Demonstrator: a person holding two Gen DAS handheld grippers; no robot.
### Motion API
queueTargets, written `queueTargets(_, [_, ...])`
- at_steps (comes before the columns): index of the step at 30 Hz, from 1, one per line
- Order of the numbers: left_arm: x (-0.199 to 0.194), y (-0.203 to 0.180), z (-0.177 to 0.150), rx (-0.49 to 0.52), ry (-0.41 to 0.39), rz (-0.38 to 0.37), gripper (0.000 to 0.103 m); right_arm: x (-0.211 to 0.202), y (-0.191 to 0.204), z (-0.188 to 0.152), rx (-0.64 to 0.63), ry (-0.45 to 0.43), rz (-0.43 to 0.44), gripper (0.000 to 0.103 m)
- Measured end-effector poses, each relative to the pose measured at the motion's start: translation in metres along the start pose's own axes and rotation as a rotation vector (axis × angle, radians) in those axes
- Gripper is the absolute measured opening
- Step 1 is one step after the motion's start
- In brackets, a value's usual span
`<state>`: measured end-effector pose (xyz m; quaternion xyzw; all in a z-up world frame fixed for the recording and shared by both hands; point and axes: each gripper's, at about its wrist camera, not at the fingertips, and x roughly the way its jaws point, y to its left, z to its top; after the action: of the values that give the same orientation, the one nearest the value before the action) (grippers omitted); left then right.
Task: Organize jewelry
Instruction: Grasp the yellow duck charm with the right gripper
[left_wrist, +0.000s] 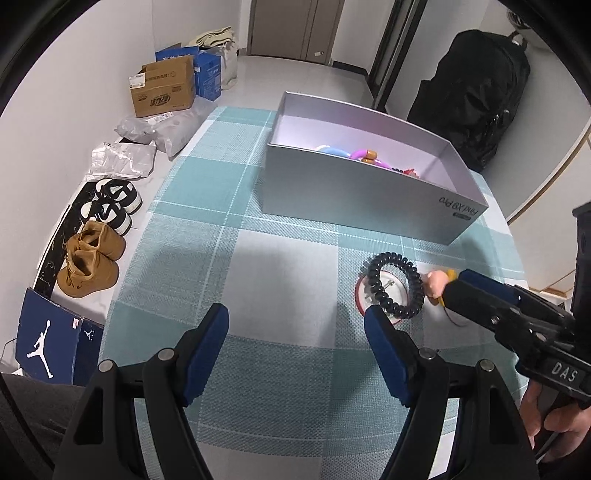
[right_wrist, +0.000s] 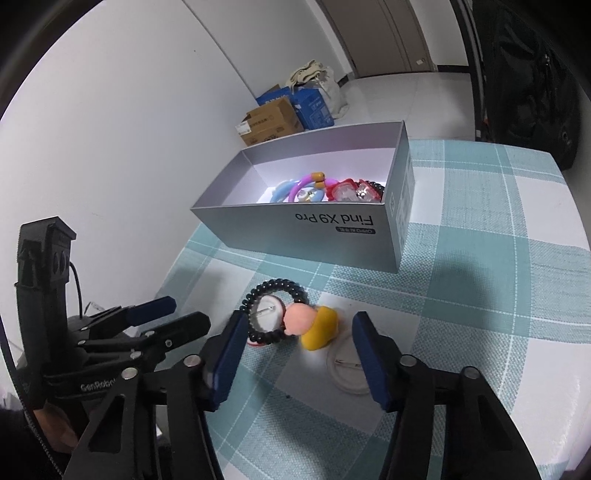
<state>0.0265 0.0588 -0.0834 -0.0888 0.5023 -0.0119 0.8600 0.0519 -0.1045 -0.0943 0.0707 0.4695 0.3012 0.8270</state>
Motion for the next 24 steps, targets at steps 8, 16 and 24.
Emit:
queueTargets(8, [0.005,0.002,0.000,-0.008,0.019,0.030,0.072,0.006,0.005,0.000,-0.037,0.029,-0.038,0.033])
queueTargets(16, [0.005,-0.003,0.001,-0.001,0.014,0.018,0.072,0.003,-0.003,0.000,-0.004,0.027,-0.026,0.011])
queueTargets(24, [0.003,-0.010,0.000,0.029,0.002,-0.004,0.072,-0.006,-0.009,-0.003,0.014,0.021,-0.011,0.009])
